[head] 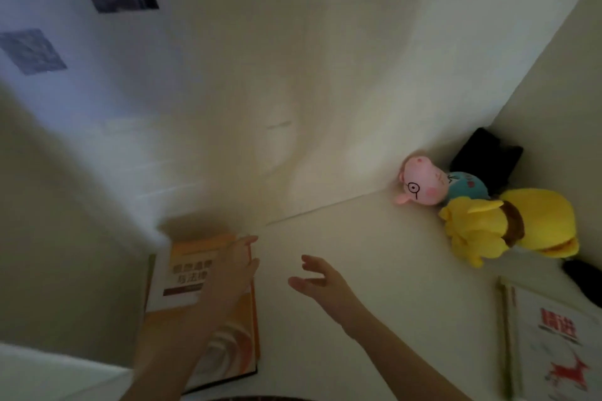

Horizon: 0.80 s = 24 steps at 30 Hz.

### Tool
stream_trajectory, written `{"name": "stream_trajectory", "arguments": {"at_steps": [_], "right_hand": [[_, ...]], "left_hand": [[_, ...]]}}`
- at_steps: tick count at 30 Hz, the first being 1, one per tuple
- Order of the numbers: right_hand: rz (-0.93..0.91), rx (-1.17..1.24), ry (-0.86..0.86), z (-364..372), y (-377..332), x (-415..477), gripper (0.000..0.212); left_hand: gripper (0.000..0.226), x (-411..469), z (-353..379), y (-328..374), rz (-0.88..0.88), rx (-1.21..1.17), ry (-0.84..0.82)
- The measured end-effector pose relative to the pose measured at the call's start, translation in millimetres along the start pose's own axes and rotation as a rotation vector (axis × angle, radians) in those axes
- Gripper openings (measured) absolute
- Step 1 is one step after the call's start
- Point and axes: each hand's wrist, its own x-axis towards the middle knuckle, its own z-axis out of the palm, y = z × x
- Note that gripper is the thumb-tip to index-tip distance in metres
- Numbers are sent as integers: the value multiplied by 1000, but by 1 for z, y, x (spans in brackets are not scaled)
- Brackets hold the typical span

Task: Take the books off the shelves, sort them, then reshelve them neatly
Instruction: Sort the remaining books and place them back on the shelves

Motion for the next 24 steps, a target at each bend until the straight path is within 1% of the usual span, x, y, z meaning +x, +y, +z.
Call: {"name": "stream_trajectory", "arguments": {"at_steps": [2,4,6,8,10,12,13,14,15,16,18,20,22,24], "right_hand": [[81,1,-56,29,4,1,63],[142,5,-118,53,6,2,75],[208,34,-177,74,6,5,84],[246,92,-226,92,4,8,83],[237,136,-249,106,4,10,67],[209,188,-243,116,6,14,41],[196,217,-239,119,8,16,40],[195,245,-240,121,10,18,49],[202,262,-258,122,11,20,59],[203,282,-275,122,12,21,63],[189,300,-298,121,15,24,57],[216,330,-282,121,19,26,52],[249,364,-265,121,24,26,59],[265,385,-263,120,25,25,62]], "left_hand": [[35,-15,-1,-25,-41,-14,65],[37,-32,-7,-52,-135,-13,164],[46,-48,-16,-79,-214,50,248],[58,-60,-24,-102,-294,77,300],[70,-64,-30,-116,-449,67,251],[73,-59,-36,-124,-559,-71,155],[69,-57,-39,-123,-587,-209,116],[66,-55,-39,-124,-598,-337,103],[64,-55,-39,-124,-598,-411,108],[61,-54,-38,-123,-598,-430,117],[59,-52,-34,-124,-615,-424,137],[74,-52,-32,-124,-623,-407,146],[89,-54,-31,-124,-604,-400,153],[94,-54,-31,-125,-607,-393,154]]}}
